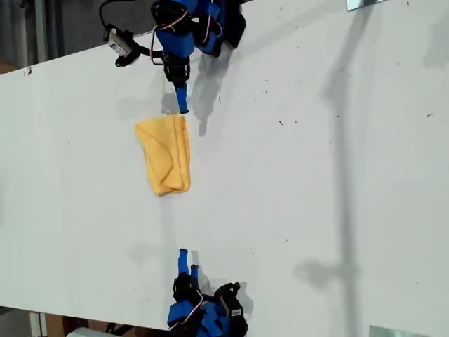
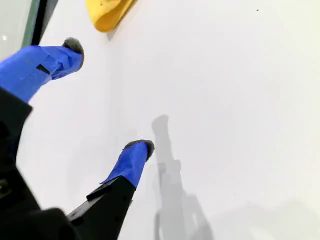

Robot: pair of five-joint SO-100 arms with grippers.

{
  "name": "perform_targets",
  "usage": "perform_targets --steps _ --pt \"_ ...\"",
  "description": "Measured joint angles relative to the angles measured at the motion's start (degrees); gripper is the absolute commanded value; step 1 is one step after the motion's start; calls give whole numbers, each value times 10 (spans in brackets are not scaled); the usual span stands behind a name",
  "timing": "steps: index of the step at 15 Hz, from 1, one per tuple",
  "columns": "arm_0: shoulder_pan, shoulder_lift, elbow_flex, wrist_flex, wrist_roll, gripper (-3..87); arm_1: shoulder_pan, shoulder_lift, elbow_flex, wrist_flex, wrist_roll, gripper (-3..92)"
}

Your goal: Grasp corners of a square towel and fold twice.

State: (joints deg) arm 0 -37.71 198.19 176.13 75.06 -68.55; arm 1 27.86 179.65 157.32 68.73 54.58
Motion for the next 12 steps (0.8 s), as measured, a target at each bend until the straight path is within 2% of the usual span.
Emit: perform_targets --steps 2,4,8,10,12 --pt "0 0 2 0 0 339 -7 -210 -126 -61 -41 306" --pt "0 1 2 0 0 338 22 -426 -229 -94 -72 297" --pt "0 1 2 0 0 336 52 -803 -475 -84 -111 248" --pt "0 1 2 0 0 336 51 -915 -590 -66 -125 197" --pt "0 1 2 0 0 336 50 -980 -660 -57 -129 212"
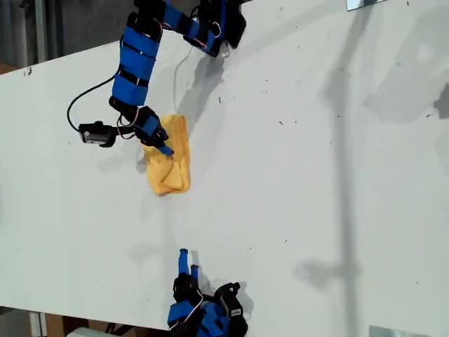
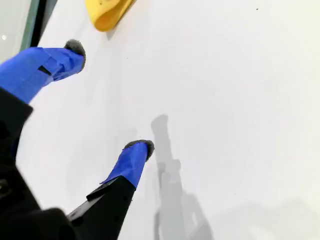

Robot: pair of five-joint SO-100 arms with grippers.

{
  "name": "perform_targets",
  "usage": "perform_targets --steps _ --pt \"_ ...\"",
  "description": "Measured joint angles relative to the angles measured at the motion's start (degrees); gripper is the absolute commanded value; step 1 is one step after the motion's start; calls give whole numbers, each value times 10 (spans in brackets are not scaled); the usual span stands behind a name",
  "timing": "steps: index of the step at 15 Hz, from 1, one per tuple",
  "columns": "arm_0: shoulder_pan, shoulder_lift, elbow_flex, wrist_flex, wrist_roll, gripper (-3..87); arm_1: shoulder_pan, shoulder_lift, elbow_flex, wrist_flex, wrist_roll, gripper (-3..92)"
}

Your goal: Grasp corners of a square towel and fold twice.

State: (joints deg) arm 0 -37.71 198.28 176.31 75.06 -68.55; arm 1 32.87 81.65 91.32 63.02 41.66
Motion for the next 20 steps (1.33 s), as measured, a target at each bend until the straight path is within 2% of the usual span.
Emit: perform_targets --steps 7,20 --pt "0 0 0 0 -1 336 -5 -148 -142 14 -12 215" --pt "0 0 0 0 -1 335 47 -210 -248 76 -59 231"
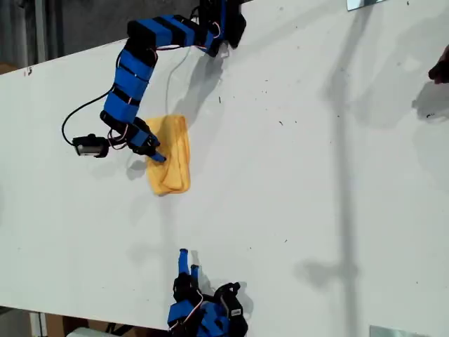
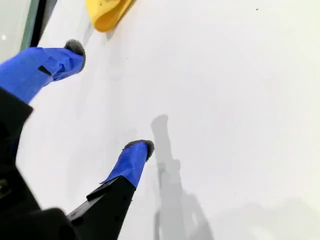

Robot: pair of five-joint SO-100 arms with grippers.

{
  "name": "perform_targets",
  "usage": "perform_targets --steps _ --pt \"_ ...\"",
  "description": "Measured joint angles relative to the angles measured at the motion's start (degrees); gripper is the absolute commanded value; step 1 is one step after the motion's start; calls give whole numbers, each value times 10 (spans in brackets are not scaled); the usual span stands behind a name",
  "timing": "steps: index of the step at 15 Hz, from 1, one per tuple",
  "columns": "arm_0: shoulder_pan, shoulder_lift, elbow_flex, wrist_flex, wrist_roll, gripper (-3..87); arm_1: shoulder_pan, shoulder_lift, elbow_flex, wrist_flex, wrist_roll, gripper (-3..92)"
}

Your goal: Grasp corners of a square towel and fold twice.

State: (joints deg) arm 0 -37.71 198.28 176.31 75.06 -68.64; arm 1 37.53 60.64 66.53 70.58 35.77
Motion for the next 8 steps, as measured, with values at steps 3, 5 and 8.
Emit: perform_targets --steps 3,5,8 --pt "0 0 0 0 0 335 -4 -18 0 -7 0 235" --pt "0 0 0 0 0 335 -21 -18 0 -7 0 235" --pt "0 0 0 0 0 335 -44 -12 0 7 0 235"
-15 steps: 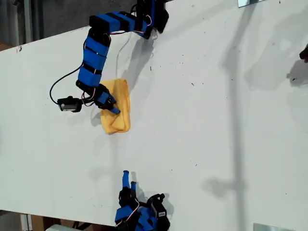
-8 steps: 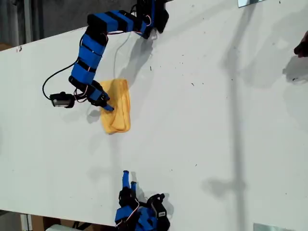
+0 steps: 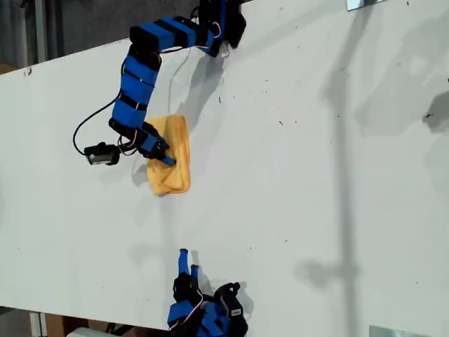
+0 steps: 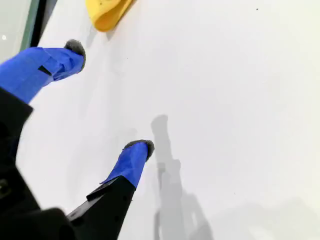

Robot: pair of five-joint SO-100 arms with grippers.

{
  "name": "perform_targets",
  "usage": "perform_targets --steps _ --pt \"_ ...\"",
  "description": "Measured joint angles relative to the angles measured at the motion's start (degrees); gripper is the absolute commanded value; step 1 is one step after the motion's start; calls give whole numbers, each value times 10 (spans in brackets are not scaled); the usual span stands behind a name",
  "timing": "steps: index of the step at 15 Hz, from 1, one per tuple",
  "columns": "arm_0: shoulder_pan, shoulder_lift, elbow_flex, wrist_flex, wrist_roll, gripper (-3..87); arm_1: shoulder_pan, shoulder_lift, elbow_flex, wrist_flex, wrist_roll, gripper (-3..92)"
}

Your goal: Grasp corners of a square towel and fold twice.

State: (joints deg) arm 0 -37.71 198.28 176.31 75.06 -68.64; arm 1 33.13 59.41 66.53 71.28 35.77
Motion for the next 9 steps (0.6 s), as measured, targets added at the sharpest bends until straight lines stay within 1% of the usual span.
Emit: perform_targets --steps 6,9 --pt "0 0 0 0 0 335 -11 44 0 -1 -16 245" --pt "0 0 0 2 0 335 -19 30 -4 -31 -32 258"
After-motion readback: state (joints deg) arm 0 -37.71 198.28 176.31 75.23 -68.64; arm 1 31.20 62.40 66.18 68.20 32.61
